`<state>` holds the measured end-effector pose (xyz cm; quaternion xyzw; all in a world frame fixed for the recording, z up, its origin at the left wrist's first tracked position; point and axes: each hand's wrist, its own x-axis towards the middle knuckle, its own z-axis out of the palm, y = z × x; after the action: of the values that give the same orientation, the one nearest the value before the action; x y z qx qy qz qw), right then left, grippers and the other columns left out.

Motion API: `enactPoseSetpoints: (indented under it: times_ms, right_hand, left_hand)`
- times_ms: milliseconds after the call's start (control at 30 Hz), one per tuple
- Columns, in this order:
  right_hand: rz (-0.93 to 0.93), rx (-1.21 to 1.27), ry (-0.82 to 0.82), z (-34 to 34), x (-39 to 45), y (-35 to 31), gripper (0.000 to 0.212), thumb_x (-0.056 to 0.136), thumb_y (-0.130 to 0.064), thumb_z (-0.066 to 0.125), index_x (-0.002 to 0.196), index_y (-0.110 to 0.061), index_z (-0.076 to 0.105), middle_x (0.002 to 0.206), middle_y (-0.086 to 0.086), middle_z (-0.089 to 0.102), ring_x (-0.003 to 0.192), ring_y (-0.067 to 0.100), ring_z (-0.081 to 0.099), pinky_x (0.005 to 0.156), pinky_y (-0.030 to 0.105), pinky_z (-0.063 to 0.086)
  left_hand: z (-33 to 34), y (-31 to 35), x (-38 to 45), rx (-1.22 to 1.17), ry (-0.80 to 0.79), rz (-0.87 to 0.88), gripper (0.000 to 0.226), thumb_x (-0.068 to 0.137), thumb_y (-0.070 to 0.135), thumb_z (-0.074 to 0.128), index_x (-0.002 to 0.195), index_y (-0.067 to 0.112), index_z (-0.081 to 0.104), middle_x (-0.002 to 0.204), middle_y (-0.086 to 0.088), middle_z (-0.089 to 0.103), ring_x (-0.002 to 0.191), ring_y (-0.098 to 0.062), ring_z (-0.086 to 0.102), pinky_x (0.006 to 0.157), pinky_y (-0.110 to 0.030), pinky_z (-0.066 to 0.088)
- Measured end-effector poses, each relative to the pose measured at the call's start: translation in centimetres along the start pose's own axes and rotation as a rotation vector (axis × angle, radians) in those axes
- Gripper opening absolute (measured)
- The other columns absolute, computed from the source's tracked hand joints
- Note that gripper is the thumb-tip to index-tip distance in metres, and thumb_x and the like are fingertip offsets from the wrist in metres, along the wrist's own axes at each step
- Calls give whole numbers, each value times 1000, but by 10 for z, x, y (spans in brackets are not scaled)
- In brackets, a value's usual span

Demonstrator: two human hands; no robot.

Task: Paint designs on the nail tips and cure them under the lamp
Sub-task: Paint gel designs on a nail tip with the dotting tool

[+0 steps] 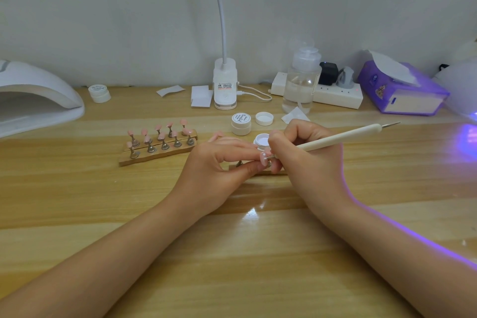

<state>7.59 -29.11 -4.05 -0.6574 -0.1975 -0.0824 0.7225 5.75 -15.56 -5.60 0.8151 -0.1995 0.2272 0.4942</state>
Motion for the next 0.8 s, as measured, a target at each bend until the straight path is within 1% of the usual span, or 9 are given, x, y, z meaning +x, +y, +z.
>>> enactPoseSetpoints:
  times_ms: [167, 300, 400, 467, 567, 633, 733, 800]
  right_hand:
    - [4, 30, 6, 0, -1, -1, 25, 66, -3, 53, 46, -3, 38, 39, 2, 51, 39, 7, 50, 45, 15, 43]
    - [-5, 14, 2, 0, -1, 0, 27, 67, -2, 54, 45, -7, 40, 39, 2, 51, 39, 7, 49, 45, 15, 43]
    - [-16, -1, -5, 0, -1, 1, 32, 71, 4, 55, 45, -8, 42, 39, 1, 51, 39, 5, 49, 46, 14, 43]
    - [-13, 6, -2, 0, -1, 1, 30, 69, 1, 55, 44, -9, 42, 39, 2, 51, 40, 6, 50, 46, 14, 43]
    - [-12, 15, -1, 0, 0, 1, 26, 67, -1, 54, 45, -7, 42, 39, 2, 51, 40, 7, 51, 47, 14, 43]
    - [-14, 19, 3, 0, 0, 1, 27, 68, 1, 54, 46, -7, 41, 38, 0, 51, 40, 6, 51, 46, 13, 42]
    - [-9, 24, 7, 0, -1, 1, 26, 66, -2, 54, 44, -9, 41, 38, 0, 51, 40, 7, 52, 46, 14, 42]
    - [-9, 21, 2, 0, -1, 0, 25, 66, -3, 53, 45, -8, 41, 38, 1, 51, 40, 7, 51, 46, 14, 42]
  left_hand:
    - [0, 1, 0, 2, 0, 10, 23, 70, 19, 69, 91, 27, 65, 94, 15, 67, 84, -5, 65, 92, -56, 38]
    - [0, 1, 0, 2, -4, 7, 23, 70, 19, 68, 91, 28, 65, 91, 16, 67, 84, -3, 65, 94, -58, 37]
    - [0, 1, 0, 6, -5, 8, 23, 70, 19, 68, 91, 28, 66, 92, 16, 67, 84, -2, 65, 93, -57, 38]
    - [0, 0, 1, 10, -3, 9, 23, 70, 19, 69, 91, 28, 65, 92, 16, 67, 84, -3, 65, 93, -57, 38]
    - [0, 0, 0, 9, 0, 16, 21, 69, 17, 69, 89, 25, 68, 90, 12, 69, 84, -5, 66, 90, -56, 39]
    - [0, 0, 0, 6, -2, 10, 20, 70, 18, 69, 88, 25, 68, 91, 12, 69, 86, -6, 66, 92, -57, 38]
    - [0, 1, 0, 7, -12, 2, 22, 70, 18, 69, 90, 26, 66, 94, 14, 68, 87, -5, 66, 94, -58, 36]
    - [0, 1, 0, 3, -14, 3, 22, 70, 18, 69, 90, 26, 66, 94, 14, 68, 86, -5, 66, 94, -58, 36]
